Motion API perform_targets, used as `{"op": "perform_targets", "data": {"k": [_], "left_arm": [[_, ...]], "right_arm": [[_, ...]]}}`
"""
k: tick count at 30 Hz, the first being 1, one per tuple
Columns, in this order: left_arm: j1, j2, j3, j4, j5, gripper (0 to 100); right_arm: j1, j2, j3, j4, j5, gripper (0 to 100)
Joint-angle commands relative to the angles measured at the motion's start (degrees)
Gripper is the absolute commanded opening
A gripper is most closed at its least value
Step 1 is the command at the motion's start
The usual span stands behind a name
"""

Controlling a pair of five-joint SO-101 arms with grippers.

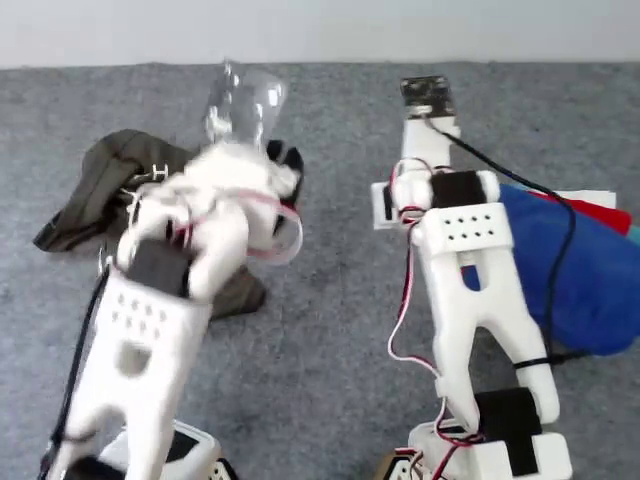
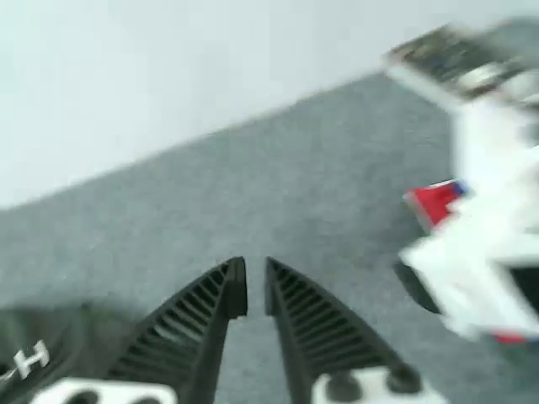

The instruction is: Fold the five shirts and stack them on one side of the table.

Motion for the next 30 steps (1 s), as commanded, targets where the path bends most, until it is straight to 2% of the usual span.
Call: {"op": "perform_targets", "data": {"k": [1,4,6,9,14,19,22,24,27,28,30], "left_arm": [[-15.74,7.74,-6.55,-0.35,4.84,13],[-30.42,13.27,-9.63,-0.7,5.98,18],[-37.19,17.58,-10.33,-1.85,5.89,19],[-44.13,25.58,-10.51,-5.71,5.45,20],[-49.76,40.44,-11.65,-10.9,5.45,20],[-50.11,53.27,-19.03,-9.41,7.38,20],[-50.11,58.99,-24.48,-7.82,10.64,18],[-50.11,61.89,-28.09,-6.86,10.73,12],[-50.11,64.7,-33.27,-4.57,10.81,1],[-50.2,65.23,-34.77,-3.16,10.81,1],[-51.08,65.41,-37.76,0.53,10.81,1]], "right_arm": [[-5.85,-0.22,-3.69,4.97,0.35,9.6],[-13.58,-0.13,-3.69,7.08,0.26,25.6],[-18.68,0.31,-3.96,6.55,0.26,35.9],[-25.36,4.35,-4.4,3.38,0.26,40.9],[-33.8,19.74,-13.45,0.04,0.09,36.7],[-39.25,37.32,-29.45,-0.22,0.09,31.0],[-39.52,46.99,-37.01,-0.04,0.09,27.0],[-38.55,52.18,-40.79,1.36,0.09,21.8],[-36.18,56.84,-45.8,5.49,0.09,7.3],[-35.12,57.36,-47.3,7.25,0.09,0.9],[-33.19,57.45,-50.02,10.95,0.18,3.2]]}}
